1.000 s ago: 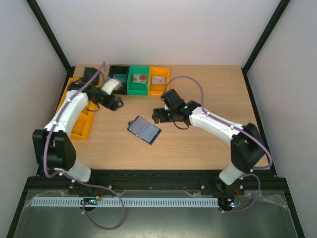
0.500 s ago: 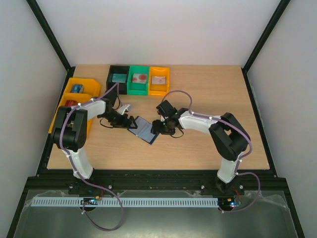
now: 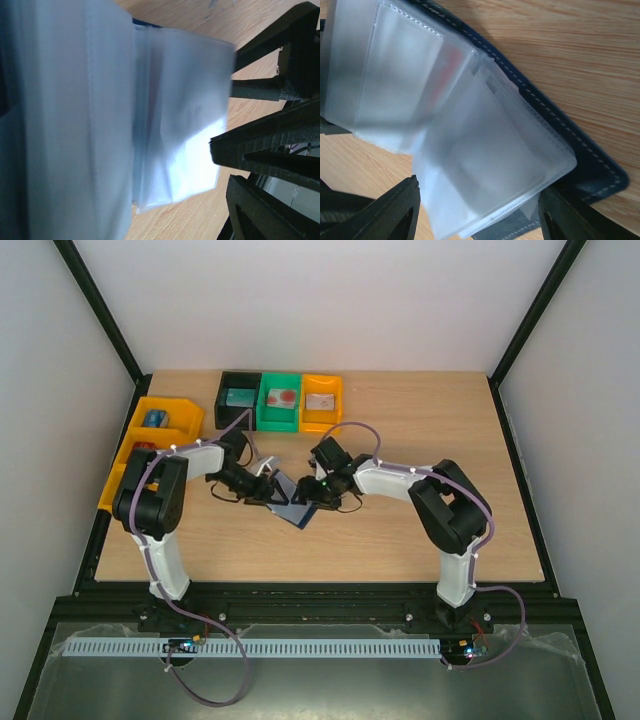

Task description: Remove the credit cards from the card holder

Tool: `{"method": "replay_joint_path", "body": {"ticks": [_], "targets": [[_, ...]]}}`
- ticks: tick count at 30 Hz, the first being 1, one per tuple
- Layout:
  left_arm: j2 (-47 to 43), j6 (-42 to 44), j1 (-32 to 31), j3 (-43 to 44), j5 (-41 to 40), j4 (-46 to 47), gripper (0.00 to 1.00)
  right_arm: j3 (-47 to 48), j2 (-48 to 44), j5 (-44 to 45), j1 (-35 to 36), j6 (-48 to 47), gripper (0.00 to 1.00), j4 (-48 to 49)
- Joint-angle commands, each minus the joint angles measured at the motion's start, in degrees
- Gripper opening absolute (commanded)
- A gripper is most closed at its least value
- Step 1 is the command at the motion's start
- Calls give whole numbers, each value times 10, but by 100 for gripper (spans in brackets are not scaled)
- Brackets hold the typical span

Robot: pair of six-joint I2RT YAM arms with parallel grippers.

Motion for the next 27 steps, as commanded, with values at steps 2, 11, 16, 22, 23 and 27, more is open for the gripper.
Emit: {"method": "replay_joint_path", "body": {"ticks": [2, 11, 16, 22, 23, 27], "targets": [[13, 9, -10, -4, 47, -9, 71, 12, 15, -38, 3, 22, 63, 50], [2, -7, -12, -15, 21, 12, 61, -22, -9, -26, 1, 43, 52, 87], [5, -8, -14, -17, 18, 15, 61, -30, -13, -26, 2, 45, 32, 96], [8, -6, -21, -19, 22, 15, 61, -33, -16, -30, 0, 44, 2, 101], [8, -5, -21, -18, 20, 14, 61, -32, -15, -32, 0, 43, 2, 100], [2, 4, -22, -22, 22, 9, 63, -30, -22, -35, 0, 30, 2, 98]]}}
